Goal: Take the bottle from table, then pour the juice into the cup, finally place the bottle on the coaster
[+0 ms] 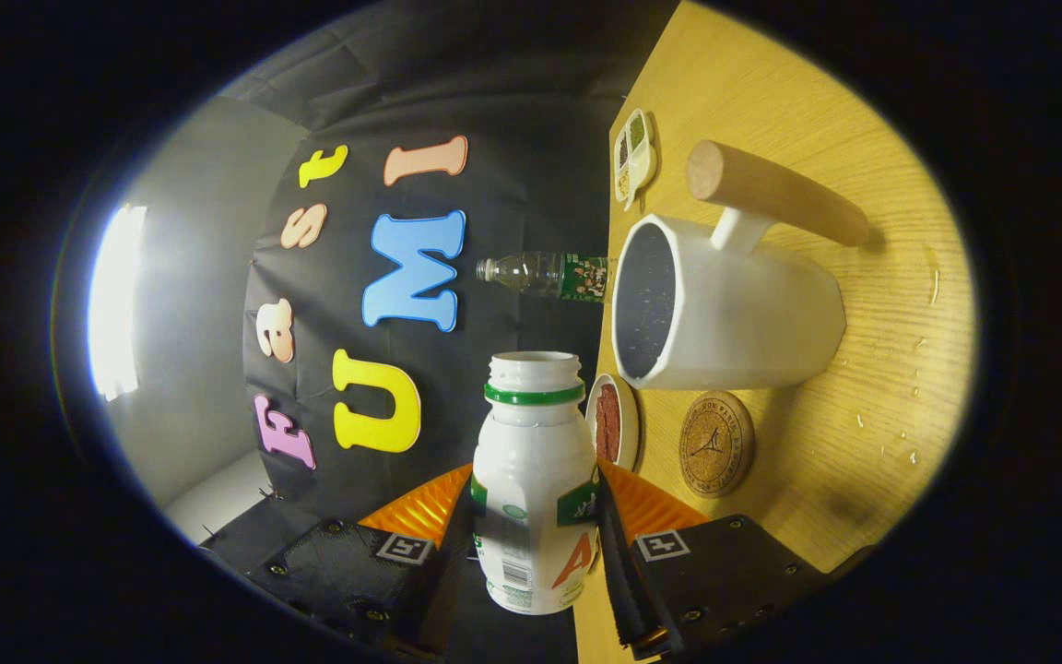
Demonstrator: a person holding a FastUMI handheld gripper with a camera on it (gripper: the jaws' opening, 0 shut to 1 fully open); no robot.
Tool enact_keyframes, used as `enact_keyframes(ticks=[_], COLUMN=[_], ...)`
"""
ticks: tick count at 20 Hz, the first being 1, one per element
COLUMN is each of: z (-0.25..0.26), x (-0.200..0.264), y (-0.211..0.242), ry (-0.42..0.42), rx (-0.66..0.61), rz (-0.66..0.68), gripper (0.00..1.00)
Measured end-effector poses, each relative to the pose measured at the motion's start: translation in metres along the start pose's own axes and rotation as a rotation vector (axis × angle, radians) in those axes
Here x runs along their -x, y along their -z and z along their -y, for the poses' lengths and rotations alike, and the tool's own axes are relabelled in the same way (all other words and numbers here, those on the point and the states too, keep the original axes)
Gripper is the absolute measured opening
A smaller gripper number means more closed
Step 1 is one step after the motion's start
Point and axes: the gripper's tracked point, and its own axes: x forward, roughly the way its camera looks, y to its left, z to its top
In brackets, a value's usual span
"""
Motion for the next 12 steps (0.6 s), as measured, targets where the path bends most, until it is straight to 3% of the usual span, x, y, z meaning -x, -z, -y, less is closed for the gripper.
enact_keyframes(ticks=[12], z=[-0.0096], x=[-0.0031], y=[-0.0002], ry=[-0.060], rx=[-0.109], rz=[0.000], gripper=[0.65])
